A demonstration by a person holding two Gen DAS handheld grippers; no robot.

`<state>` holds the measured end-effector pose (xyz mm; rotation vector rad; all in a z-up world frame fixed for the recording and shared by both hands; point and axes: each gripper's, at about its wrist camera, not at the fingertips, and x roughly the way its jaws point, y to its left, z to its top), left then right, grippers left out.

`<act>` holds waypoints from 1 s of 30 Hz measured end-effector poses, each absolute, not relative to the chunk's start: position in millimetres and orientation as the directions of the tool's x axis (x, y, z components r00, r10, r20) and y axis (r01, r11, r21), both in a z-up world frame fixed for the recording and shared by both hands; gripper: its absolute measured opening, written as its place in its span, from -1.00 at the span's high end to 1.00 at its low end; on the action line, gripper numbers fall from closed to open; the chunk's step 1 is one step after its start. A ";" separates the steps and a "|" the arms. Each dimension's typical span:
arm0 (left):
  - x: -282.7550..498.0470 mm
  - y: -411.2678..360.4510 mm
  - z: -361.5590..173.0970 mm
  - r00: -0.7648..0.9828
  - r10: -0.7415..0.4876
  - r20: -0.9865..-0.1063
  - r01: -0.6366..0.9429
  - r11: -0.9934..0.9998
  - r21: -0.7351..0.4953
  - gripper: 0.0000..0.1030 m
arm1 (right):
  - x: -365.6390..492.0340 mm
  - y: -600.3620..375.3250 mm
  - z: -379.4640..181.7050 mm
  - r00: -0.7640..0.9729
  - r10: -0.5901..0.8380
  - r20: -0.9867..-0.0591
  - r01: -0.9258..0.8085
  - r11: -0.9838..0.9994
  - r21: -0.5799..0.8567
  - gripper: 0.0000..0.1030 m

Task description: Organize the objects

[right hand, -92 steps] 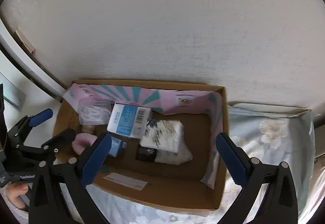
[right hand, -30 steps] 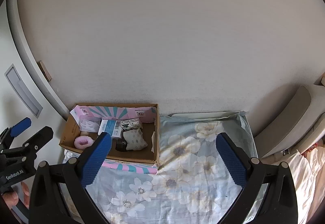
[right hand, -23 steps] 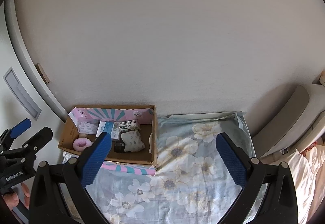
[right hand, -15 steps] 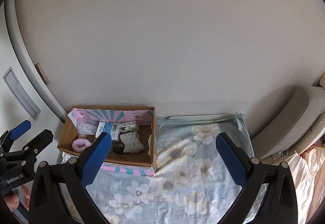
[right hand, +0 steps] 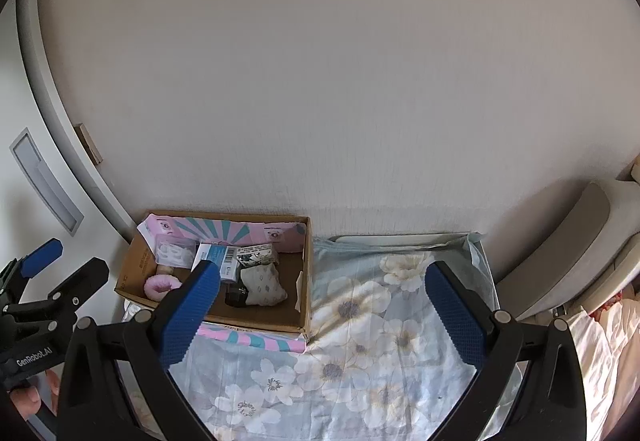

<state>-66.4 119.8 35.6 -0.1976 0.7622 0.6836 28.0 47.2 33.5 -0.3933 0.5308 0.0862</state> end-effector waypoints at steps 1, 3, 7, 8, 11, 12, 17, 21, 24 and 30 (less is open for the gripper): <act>-66.5 119.9 35.7 0.522 0.497 -0.693 -0.634 0.770 0.074 -0.99 | 28.4 47.3 33.1 0.867 -0.017 -0.499 -0.180 0.922 -0.344 -0.99; -66.7 120.4 36.2 0.523 0.494 -0.694 -0.632 0.772 0.073 -0.99 | 27.7 47.0 33.1 0.867 -0.018 -0.498 -0.180 0.921 -0.346 -0.99; -66.1 116.8 38.3 0.524 0.495 -0.693 -0.629 0.773 0.077 -0.99 | 28.4 44.2 33.0 0.864 -0.019 -0.502 -0.177 0.923 -0.341 -0.99; -66.0 116.3 38.7 0.524 0.495 -0.693 -0.629 0.774 0.078 -0.99 | 28.2 43.7 33.0 0.865 -0.020 -0.502 -0.177 0.923 -0.341 -0.99; -67.0 115.6 39.6 0.533 0.481 -0.696 -0.625 0.778 0.059 -0.99 | 28.6 43.0 33.3 0.865 -0.017 -0.501 -0.178 0.923 -0.340 -0.99; -67.3 116.2 39.2 0.537 0.472 -0.699 -0.625 0.779 0.047 -0.99 | 28.5 42.3 33.5 0.866 -0.018 -0.500 -0.178 0.924 -0.340 -0.99; -67.1 114.7 39.7 0.533 0.477 -0.699 -0.632 0.774 0.046 -0.99 | 26.9 39.0 35.6 0.868 -0.014 -0.496 -0.177 0.925 -0.336 -0.99; -67.1 110.5 42.8 0.536 0.490 -0.687 -0.631 0.773 0.059 -0.99 | 26.2 38.2 37.3 0.869 -0.010 -0.494 -0.179 0.925 -0.334 -0.99; -66.0 108.9 42.8 0.539 0.476 -0.695 -0.618 0.784 0.057 -0.99 | 25.8 38.2 38.0 0.870 -0.007 -0.493 -0.181 0.925 -0.333 -0.99; -67.8 109.2 43.3 0.546 0.462 -0.699 -0.627 0.778 0.025 -0.99 | 24.6 37.3 39.8 0.871 0.010 -0.491 -0.193 0.926 -0.324 -0.99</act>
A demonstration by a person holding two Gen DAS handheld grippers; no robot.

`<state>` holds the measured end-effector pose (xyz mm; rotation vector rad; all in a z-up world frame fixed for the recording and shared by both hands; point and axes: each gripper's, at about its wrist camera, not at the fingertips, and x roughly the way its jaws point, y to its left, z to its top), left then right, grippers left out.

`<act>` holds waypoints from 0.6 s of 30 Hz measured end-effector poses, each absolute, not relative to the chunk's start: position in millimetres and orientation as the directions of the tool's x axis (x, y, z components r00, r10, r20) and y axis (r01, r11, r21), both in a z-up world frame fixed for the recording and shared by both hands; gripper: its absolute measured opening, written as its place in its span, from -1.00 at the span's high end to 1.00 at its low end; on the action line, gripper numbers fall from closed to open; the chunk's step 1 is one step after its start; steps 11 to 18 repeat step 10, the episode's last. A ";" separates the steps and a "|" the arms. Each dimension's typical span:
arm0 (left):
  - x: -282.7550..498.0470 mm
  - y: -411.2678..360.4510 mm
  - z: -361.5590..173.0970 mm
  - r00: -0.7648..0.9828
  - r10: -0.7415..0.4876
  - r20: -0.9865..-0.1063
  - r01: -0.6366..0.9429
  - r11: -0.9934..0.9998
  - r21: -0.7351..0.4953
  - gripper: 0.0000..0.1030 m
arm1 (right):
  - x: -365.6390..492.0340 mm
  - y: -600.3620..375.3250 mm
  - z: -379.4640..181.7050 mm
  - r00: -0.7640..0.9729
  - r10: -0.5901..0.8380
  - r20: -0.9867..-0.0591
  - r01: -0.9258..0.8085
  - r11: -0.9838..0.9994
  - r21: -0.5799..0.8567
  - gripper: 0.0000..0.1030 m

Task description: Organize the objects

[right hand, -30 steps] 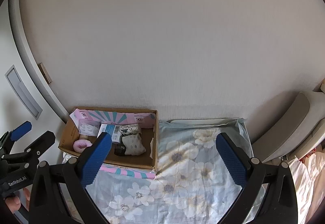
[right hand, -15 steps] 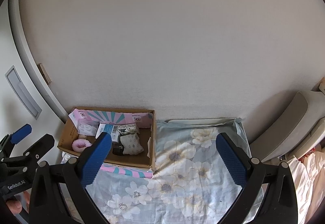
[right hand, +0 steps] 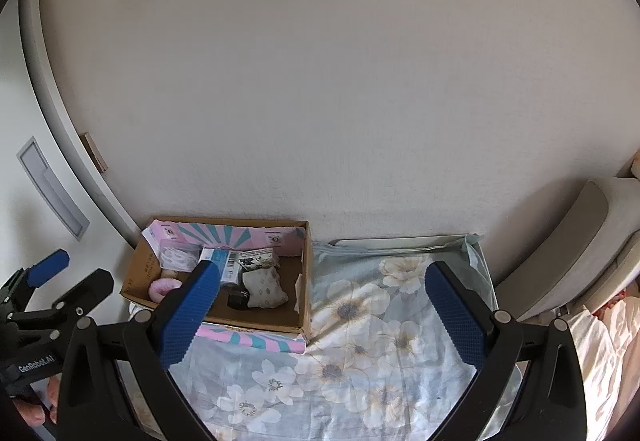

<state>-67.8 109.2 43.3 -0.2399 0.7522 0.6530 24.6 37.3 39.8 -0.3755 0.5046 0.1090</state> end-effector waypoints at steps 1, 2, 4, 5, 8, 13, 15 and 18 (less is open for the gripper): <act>-68.7 107.6 44.5 0.553 0.467 -0.690 -0.627 0.779 0.024 -0.99 | 24.4 37.2 39.9 0.872 0.013 -0.490 -0.194 0.927 -0.321 -0.99; -69.7 105.8 45.4 0.557 0.474 -0.682 -0.628 0.778 0.028 -0.99 | 24.1 36.8 40.4 0.872 0.015 -0.489 -0.196 0.927 -0.320 -0.99; -70.3 102.4 46.8 0.561 0.488 -0.669 -0.627 0.778 0.042 -0.99 | 23.6 36.5 41.0 0.871 0.023 -0.491 -0.205 0.925 -0.320 -0.99; -70.2 101.4 47.3 0.559 0.492 -0.667 -0.627 0.778 0.048 -0.99 | 23.1 36.2 41.4 0.870 0.030 -0.492 -0.212 0.924 -0.318 -0.99; -74.0 98.0 50.1 0.582 0.498 -0.643 -0.621 0.783 0.045 -0.99 | 22.3 36.8 41.6 0.869 0.036 -0.493 -0.219 0.922 -0.319 -0.99; -75.5 97.7 51.3 0.578 0.514 -0.634 -0.634 0.772 0.048 -0.99 | 22.7 36.8 41.4 0.868 0.041 -0.495 -0.225 0.920 -0.320 -0.99; -75.5 97.7 51.3 0.578 0.514 -0.634 -0.634 0.772 0.048 -0.99 | 22.7 36.8 41.4 0.868 0.041 -0.495 -0.225 0.920 -0.320 -0.99; -75.5 97.7 51.3 0.578 0.514 -0.634 -0.634 0.772 0.048 -0.99 | 22.7 36.8 41.4 0.868 0.041 -0.495 -0.225 0.920 -0.320 -0.99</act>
